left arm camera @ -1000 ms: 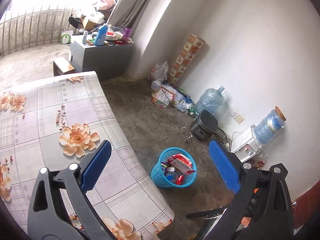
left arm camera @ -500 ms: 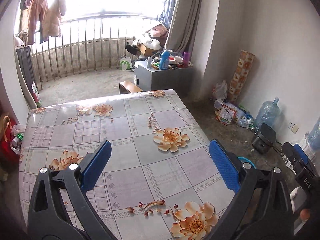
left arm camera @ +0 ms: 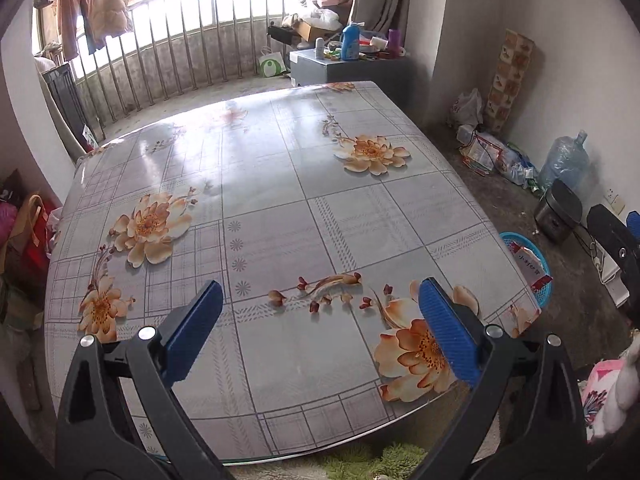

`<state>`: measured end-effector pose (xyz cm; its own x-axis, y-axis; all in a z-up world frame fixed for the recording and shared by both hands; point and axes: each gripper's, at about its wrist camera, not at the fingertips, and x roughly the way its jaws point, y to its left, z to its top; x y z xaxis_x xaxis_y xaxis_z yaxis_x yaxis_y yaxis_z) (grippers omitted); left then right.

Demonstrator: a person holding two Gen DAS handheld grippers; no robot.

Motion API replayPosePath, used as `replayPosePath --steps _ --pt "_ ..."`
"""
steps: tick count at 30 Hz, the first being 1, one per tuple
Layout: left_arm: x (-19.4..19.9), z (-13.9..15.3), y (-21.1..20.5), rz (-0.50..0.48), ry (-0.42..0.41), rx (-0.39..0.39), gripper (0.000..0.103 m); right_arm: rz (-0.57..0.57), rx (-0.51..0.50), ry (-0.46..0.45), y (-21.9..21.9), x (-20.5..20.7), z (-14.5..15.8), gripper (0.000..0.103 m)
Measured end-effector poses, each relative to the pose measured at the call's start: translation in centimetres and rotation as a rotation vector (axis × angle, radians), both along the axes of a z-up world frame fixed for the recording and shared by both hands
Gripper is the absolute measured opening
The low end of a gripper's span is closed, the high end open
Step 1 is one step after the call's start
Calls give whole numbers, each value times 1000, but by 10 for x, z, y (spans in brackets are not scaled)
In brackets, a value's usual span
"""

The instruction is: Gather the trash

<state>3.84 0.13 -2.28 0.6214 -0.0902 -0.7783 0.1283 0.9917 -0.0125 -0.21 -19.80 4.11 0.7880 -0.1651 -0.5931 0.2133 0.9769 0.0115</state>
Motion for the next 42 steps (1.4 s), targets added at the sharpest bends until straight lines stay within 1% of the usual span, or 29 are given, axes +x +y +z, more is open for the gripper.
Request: replayPosePath --steps 3,6,8,12,15,25,34,42 --pt "-3 -20 -6 -28 78 43 94 -10 12 153 3 -1 -31 96" --pt "-2 -27 -9 -36 104 69 94 -18 -2 263 7 -6 -56 96" --pt "-1 -28 -10 -33 110 75 94 -20 -35 309 10 -8 -66 96" --pt "0 -29 -11 -36 122 83 94 -32 -32 358 7 -15 -73 96" --pt "-1 -29 -14 -42 129 97 94 -45 -45 374 4 -16 -74 96" --pt "-4 -26 -25 -80 115 132 94 -85 -50 383 -13 -22 -76 96" --pt "-7 -24 -34 -118 108 149 94 -101 -47 381 -20 -28 -76 96" --pt "-8 -24 -35 -125 105 152 94 -105 -42 377 -21 -27 -76 96"
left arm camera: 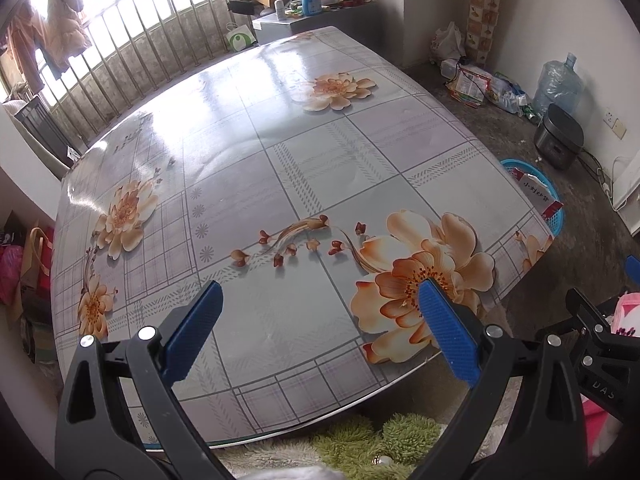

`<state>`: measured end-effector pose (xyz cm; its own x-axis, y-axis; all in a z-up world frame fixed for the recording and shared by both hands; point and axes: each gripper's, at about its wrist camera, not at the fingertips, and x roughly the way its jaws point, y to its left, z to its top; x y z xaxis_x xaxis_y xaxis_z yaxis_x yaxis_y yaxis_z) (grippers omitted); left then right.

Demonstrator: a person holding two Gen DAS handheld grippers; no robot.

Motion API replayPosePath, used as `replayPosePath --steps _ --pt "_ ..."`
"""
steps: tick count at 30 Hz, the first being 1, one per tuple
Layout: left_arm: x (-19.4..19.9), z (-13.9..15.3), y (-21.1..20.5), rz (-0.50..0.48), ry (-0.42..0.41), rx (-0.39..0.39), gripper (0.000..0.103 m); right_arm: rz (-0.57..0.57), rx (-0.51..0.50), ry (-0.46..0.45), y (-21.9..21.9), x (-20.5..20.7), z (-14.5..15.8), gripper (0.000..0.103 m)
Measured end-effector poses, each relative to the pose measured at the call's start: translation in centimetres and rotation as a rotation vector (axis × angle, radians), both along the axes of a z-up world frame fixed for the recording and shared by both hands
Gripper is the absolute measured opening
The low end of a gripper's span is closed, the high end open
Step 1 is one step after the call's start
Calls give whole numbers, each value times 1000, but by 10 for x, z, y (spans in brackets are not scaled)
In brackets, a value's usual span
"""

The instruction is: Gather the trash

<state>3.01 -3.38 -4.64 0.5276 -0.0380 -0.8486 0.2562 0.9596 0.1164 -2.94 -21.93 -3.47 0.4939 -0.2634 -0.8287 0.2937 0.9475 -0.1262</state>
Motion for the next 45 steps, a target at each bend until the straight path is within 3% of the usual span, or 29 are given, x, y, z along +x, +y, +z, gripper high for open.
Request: replayPosePath --steps 45 --pt "-4 4 -4 -9 -7 -8 94 3 -4 -11 1 1 9 96"
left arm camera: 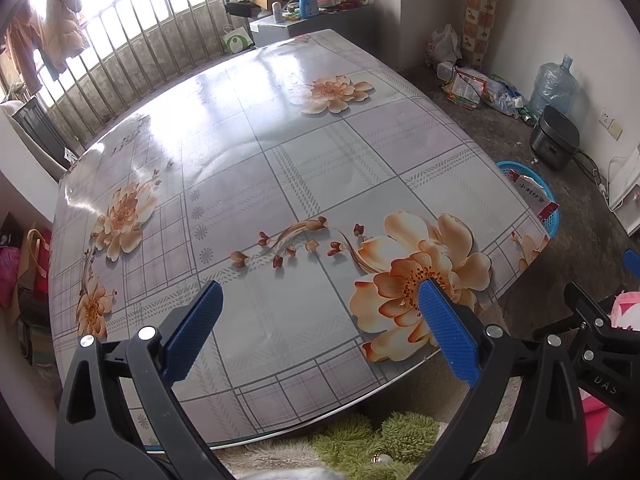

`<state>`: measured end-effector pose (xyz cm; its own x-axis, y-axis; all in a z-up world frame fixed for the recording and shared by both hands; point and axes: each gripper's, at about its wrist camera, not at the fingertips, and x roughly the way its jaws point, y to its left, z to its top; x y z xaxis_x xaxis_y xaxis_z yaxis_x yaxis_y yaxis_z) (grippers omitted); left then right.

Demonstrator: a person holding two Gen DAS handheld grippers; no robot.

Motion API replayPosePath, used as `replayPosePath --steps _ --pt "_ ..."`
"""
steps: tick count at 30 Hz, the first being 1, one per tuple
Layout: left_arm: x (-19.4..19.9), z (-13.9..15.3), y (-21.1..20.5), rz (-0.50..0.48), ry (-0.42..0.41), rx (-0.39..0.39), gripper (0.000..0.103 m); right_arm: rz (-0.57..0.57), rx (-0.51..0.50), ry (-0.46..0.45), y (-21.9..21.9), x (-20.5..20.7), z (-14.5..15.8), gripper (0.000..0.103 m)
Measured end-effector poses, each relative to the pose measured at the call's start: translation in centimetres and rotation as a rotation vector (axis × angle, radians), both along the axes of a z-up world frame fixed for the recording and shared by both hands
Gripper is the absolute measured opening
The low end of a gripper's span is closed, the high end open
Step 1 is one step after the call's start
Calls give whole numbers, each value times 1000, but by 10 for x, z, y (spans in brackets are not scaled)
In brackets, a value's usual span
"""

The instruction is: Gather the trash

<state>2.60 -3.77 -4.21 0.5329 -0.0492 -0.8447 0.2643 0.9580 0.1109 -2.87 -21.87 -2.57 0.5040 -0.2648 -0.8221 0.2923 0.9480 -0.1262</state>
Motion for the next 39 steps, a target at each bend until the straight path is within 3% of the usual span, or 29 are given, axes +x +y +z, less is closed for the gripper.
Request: replayPosePath --steps 39 --pt "1 -1 2 0 1 -2 94 6 -2 0 0 3 2 96"
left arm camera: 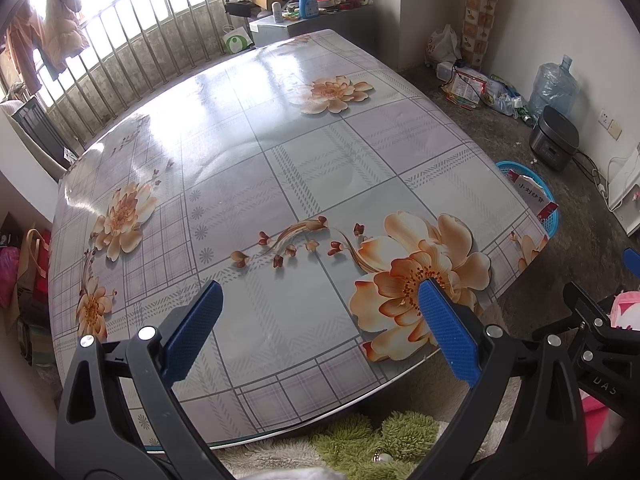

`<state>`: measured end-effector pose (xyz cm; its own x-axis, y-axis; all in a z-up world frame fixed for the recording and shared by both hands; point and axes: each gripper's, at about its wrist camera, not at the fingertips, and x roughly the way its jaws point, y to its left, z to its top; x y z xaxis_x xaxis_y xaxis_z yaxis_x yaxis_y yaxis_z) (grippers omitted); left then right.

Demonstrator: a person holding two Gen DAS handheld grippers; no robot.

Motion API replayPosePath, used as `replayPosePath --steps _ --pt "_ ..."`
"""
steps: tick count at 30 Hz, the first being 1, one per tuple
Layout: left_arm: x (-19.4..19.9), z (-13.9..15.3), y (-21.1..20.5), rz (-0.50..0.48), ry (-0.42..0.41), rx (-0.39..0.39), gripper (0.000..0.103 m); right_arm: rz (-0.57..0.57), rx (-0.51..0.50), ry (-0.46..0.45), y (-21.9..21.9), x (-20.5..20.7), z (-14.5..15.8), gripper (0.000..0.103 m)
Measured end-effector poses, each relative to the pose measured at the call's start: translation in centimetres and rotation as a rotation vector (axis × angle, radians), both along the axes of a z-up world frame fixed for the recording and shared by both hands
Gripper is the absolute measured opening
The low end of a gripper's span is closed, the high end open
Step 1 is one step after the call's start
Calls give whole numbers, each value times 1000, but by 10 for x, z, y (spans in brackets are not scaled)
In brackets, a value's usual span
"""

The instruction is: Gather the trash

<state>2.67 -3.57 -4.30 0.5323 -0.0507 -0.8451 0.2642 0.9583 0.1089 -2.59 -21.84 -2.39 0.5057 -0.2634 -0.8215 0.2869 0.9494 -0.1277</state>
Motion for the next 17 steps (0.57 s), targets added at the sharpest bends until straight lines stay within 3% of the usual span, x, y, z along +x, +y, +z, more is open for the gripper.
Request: replayPosePath --steps 17 --pt "0 0 1 0 4 -2 94 -1 1 -1 1 0 0 96"
